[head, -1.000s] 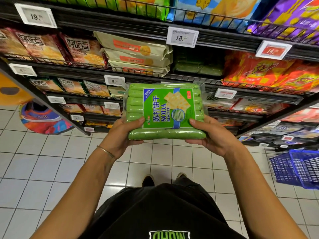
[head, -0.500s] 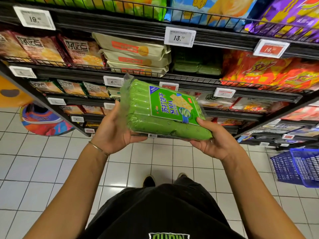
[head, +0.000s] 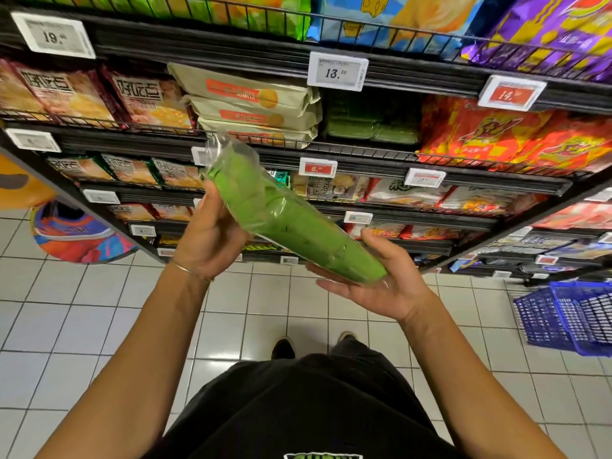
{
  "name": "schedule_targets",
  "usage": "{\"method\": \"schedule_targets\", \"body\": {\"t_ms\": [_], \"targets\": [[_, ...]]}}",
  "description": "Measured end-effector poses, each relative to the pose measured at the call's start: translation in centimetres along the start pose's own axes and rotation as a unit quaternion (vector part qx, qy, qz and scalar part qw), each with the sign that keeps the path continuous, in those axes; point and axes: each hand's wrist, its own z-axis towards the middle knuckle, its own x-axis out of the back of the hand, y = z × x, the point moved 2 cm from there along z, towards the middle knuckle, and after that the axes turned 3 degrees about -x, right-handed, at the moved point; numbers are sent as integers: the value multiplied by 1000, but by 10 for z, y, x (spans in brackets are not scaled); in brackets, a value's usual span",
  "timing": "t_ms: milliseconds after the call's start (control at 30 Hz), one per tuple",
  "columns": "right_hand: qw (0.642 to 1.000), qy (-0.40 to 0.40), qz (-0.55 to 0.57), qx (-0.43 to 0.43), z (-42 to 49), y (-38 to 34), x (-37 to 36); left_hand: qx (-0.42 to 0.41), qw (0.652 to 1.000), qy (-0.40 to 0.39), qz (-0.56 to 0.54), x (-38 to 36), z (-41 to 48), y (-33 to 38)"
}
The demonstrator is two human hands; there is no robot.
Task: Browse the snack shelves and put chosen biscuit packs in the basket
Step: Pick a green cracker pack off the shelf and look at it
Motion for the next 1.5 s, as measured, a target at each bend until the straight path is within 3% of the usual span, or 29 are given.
{"method": "schedule_targets", "body": {"t_ms": [133, 267, 367, 567, 733, 933, 1100, 1200, 1500], "targets": [[999, 0, 37, -16, 2, 2, 2, -13, 996, 58, 66, 3, 5, -10], [996, 12, -11, -83, 7, 15, 7, -43, 991, 77, 97, 1, 15, -18], [994, 15, -13, -104, 12, 25, 12, -56, 990, 52, 121, -14, 17, -15], [976, 103, -171, -85, 18, 27, 25, -99, 975, 7, 199, -37, 16, -15], [962, 121, -234, -74, 15, 25, 28, -92, 977, -36, 188, -47, 6, -16], [959, 148, -243, 20, 13, 26, 34, -86, 977, -95, 171, -58, 0, -17], [933, 241, -265, 38, 15, 24, 43, -34, 987, -71, 141, -58, 2, -17], [926, 299, -217, 71, 19, 19, 44, 16, 991, -62, 116, -54, -1, -23], [911, 332, -123, 213, 13, 4, 55, 72, 993, -45, 77, -40, -3, -35]]}}
